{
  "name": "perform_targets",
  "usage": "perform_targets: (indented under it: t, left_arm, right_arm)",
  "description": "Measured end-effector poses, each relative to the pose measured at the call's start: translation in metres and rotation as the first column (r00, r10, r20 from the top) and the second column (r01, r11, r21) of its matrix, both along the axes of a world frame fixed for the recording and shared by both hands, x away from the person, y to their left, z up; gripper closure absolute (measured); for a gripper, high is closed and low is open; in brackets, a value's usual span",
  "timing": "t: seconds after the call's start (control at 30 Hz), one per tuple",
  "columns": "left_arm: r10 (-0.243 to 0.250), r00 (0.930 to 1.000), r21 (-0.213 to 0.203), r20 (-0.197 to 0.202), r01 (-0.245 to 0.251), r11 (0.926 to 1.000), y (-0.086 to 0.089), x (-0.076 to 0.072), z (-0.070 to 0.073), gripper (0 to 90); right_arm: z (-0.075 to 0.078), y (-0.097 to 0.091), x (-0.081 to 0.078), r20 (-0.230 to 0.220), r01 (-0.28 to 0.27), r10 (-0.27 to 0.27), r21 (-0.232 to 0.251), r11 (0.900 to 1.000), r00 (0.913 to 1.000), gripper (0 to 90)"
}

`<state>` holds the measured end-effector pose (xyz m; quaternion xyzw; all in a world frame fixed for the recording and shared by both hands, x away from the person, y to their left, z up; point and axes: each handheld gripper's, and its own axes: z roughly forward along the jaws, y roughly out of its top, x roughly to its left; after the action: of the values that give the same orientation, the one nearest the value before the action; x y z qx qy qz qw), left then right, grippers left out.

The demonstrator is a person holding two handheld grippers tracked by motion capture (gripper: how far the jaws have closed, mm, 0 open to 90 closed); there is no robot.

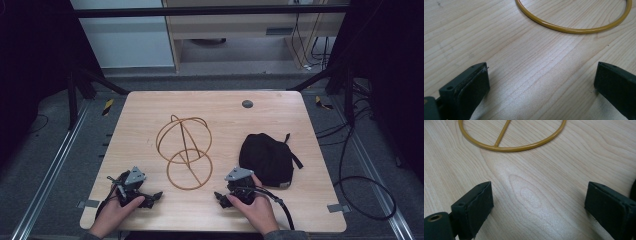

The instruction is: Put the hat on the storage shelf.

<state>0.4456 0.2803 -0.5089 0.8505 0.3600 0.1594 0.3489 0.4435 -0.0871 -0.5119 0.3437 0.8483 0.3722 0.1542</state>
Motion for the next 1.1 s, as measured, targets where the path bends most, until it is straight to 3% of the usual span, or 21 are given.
perform_targets:
  t: [0.4, 0.5, 0.77, 0.93, 1.03, 1.1]
  left_arm:
    - [0.010, 0.9999, -0.001, 0.000, -0.010, 0.9999, -0.001, 0.000, 0.000, 0.0]
    - [0.009, 1.0000, 0.000, 0.000, -0.009, 1.0000, -0.001, 0.000, 0.000, 0.0]
    - [0.011, 0.9999, 0.000, 0.000, -0.011, 0.9999, -0.001, 0.000, 0.000, 0.0]
    - [0.008, 1.0000, -0.003, -0.002, -0.008, 1.0000, 0.000, -0.002, 0.000, 0.0]
    - [0.009, 1.0000, -0.003, -0.001, -0.009, 1.0000, 0.001, -0.004, 0.000, 0.0]
    - [0.008, 1.0000, -0.001, -0.002, -0.008, 1.0000, 0.001, -0.005, 0.000, 0.0]
  right_arm:
    - [0.000, 0.000, 0.001, -0.007, 0.019, -0.019, -0.008, 0.9998, 0.9998, 6.2]
    - [0.003, -0.002, -0.001, -0.009, 0.016, -0.016, -0.032, 0.9993, 0.9998, 8.6]
    - [0.015, -0.009, -0.010, 0.028, 0.021, -0.019, -0.072, 0.9972, 0.9994, 11.0]
    - [0.033, -0.030, -0.017, 0.053, 0.103, -0.100, -0.060, 0.9929, 0.9936, 11.9]
    - [0.045, -0.049, -0.025, 0.087, 0.174, -0.169, -0.054, 0.9832, 0.9818, 12.5]
    - [0.047, -0.059, -0.028, 0.104, 0.213, -0.205, -0.076, 0.9741, 0.9733, 13.2]
